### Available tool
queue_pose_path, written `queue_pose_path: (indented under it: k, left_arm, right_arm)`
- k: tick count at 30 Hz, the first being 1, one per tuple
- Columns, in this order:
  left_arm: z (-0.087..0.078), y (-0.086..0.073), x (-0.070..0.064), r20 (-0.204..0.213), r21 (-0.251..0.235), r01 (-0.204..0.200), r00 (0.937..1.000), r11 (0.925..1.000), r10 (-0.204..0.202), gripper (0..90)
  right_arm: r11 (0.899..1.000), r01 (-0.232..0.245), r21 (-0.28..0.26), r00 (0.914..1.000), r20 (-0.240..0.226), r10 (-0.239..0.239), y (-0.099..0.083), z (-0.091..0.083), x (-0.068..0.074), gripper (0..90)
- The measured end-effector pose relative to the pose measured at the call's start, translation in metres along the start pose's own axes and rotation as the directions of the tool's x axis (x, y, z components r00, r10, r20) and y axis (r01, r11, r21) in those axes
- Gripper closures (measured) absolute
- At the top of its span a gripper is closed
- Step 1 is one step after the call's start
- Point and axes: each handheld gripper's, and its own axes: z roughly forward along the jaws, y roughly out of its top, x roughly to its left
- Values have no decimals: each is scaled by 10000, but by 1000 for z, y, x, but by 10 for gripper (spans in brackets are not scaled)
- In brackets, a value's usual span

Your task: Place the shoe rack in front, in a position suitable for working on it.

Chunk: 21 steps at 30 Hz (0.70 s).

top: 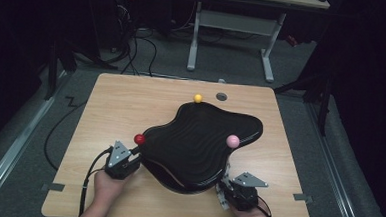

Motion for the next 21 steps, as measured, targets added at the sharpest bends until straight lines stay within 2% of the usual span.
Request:
queue_pose_path:
  k: [4, 8, 11, 17, 21]
  left_arm:
    - [19, 6, -6, 72, -91, 68, 10000, 9999, -68, 727]
    - [18, 7, -8, 29, 11, -94, 10000, 10000, 94, 668]
    - [5, 2, -8, -176, -60, -80, 9998, 10000, 79, 640]
    - [-13, -11, -14, -244, 340, -208, 9995, 9992, 216, 604]
    - [-22, -19, -23, -184, 574, -425, 9989, 9974, 436, 601]
  right_arm:
    - [9997, -218, -79, 9995, 246, 220, -7, -9, -9, 777]
    - [9995, -292, -87, 9992, 288, 294, -9, -12, -11, 777]
    - [9999, -160, -63, 9993, 334, 162, -7, -10, -9, 777]
    - [9999, 120, -25, 9999, 81, -120, -1, -3, -4, 777]
    - [9977, 684, 20, 9967, -431, -682, 13, 15, 12, 777]
